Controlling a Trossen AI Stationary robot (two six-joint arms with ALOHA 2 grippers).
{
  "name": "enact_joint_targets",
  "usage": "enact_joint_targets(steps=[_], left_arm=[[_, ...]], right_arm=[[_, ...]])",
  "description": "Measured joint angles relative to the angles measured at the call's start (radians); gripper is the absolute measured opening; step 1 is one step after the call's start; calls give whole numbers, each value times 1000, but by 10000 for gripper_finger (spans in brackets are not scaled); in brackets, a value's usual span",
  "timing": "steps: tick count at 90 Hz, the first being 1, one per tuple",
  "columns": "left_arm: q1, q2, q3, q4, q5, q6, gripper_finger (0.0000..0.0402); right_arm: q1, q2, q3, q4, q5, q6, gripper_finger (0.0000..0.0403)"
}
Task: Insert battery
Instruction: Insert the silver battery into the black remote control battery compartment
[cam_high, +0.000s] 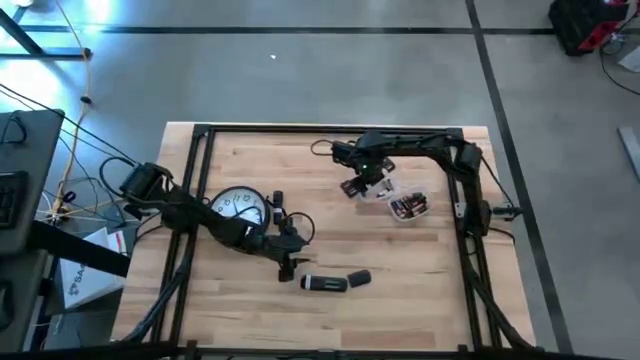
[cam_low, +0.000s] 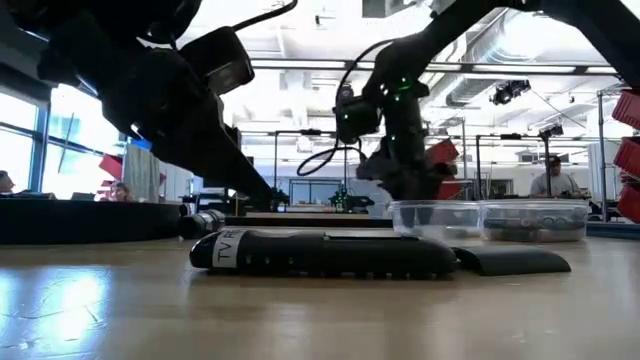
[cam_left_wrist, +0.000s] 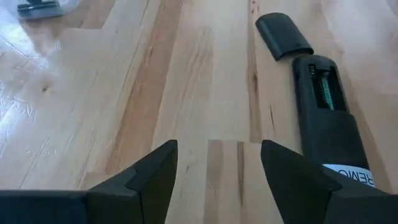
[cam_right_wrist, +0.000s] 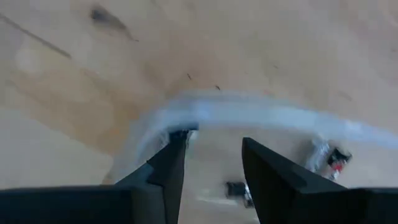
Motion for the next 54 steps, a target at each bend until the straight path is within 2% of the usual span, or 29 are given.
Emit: enact_joint_targets(steps=[24, 37, 54], left_arm=[[0, 0, 0, 0, 0, 6, 211], [0, 0, 0, 0, 0, 6, 211], [0, 0, 0, 0, 0, 6, 211]], right_arm=[[-1, 1, -1, 9, 14, 0, 128], [-1, 0, -1, 11, 56, -56, 128], [8, 0, -1, 53, 56, -90, 116]])
